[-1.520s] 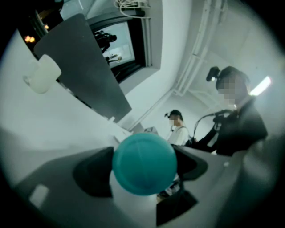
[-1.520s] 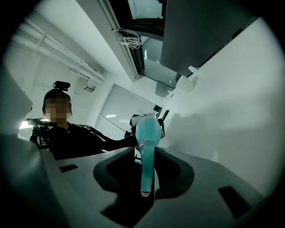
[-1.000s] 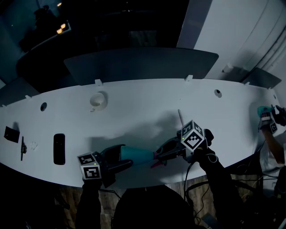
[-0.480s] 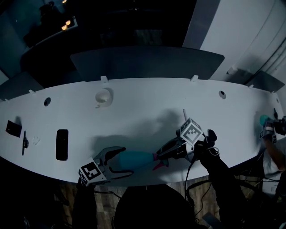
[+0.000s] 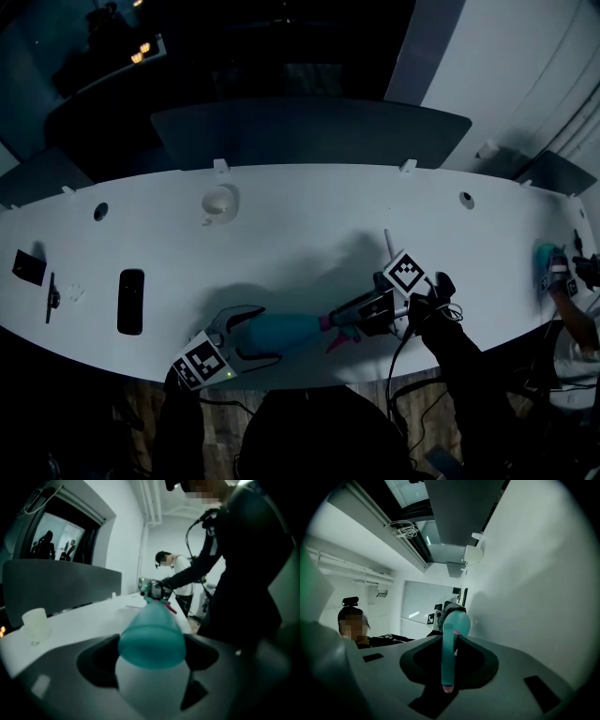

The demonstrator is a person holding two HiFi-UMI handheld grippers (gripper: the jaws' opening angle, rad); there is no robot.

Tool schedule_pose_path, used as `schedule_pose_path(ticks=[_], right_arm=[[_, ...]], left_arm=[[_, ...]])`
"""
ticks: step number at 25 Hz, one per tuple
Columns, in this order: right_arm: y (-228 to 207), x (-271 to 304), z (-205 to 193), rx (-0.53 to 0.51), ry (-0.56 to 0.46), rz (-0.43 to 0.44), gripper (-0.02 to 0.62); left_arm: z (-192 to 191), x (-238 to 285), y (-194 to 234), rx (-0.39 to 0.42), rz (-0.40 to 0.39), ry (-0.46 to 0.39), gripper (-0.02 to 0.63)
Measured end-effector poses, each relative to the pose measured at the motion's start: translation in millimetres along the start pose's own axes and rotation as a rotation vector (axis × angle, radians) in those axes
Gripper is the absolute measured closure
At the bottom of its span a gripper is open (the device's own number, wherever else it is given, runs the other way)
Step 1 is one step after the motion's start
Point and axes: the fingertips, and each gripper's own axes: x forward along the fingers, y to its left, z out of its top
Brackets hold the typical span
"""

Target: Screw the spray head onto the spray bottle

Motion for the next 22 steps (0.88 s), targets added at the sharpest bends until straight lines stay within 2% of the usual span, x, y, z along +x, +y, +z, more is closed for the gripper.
schedule_pose_path(ticks=[2,5,7,10,12,15,19,22], right_arm=[[1,-3,-1,-0.012,0.005,-0.008,0.499],[13,-6,2,-0.045,-0.045,0.050,0.499],[25,-10,7,-0.138,-0.082,0.065,0.497],[24,-11,6,-0.298,-0.070,-0.032,0.497],[16,-11,3,-0.283,-0.056,-0.070,0.495],[13,-11,1,-0.230,-0.058,-0.072,0.496],[6,-11,-6,-0.282,0.019,-0.146,0.497],[22,-11,8,-0.318,-0.055,-0.113,0.499]], left_arm=[[2,3,-2,-0.014,0.003,-0.020,0.189],[10,0,-4,-0.047,0.032,-0.082,0.192],[16,-1,0,-0.063,0.047,-0.126,0.192],[23,-3,0,-0.061,0.058,-0.165,0.192],[23,-2,-1,-0.047,0.062,-0.153,0.192],[22,0,-2,-0.041,0.058,-0.132,0.192],[13,3,-6,-0.045,0.042,-0.084,0.192],[15,2,-1,-0.059,0.077,-0.097,0.189]])
